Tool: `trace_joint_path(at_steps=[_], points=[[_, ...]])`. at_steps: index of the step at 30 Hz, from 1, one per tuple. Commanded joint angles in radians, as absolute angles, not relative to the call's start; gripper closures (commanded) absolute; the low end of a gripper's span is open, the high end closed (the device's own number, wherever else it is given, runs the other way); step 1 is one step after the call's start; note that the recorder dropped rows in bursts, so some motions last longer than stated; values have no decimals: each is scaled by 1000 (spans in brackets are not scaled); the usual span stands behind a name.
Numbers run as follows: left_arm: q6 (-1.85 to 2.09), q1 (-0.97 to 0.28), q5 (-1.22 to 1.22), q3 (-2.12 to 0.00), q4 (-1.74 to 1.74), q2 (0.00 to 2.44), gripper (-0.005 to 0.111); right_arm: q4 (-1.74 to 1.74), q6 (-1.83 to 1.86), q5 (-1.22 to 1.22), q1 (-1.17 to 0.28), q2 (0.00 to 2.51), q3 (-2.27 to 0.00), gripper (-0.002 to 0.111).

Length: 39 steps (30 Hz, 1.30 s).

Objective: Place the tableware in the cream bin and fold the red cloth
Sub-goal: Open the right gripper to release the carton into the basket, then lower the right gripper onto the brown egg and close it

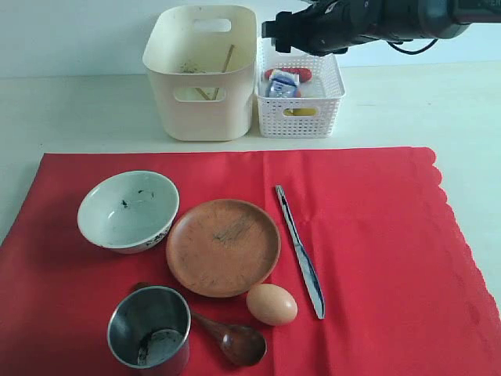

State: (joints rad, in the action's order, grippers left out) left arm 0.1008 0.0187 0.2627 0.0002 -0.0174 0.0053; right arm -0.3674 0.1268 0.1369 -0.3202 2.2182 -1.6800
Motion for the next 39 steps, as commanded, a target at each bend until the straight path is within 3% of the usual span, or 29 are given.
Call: trace_joint_path(at_steps=[1, 7, 11, 13, 18, 21, 29, 39], points=[[101, 21, 262, 0, -27, 0, 104, -431, 129, 219, -318, 2185, -1683, 36], [101, 21, 262, 0, -27, 0, 104, -346, 129, 361, -318, 2093, -1683, 37], [101, 21, 262, 0, -27, 0, 104, -244, 129, 445, -318, 2014, -1683, 44], [101, 21, 262, 0, -27, 0, 104, -194, 129, 511, -318, 1972, -1683, 53], [101, 21, 262, 0, -27, 0, 104, -172, 131, 830, -326, 1855, -1683, 94], [101, 21, 262, 0, -27, 0, 104, -194, 131, 910, -334, 1805, -1679, 108], [101, 21, 262, 0, -27, 0, 104, -202, 135, 843, -502, 1630, -1405, 108], [101, 21, 262, 0, -27, 0, 104, -209, 127, 765, -656, 1597, -1119, 108]])
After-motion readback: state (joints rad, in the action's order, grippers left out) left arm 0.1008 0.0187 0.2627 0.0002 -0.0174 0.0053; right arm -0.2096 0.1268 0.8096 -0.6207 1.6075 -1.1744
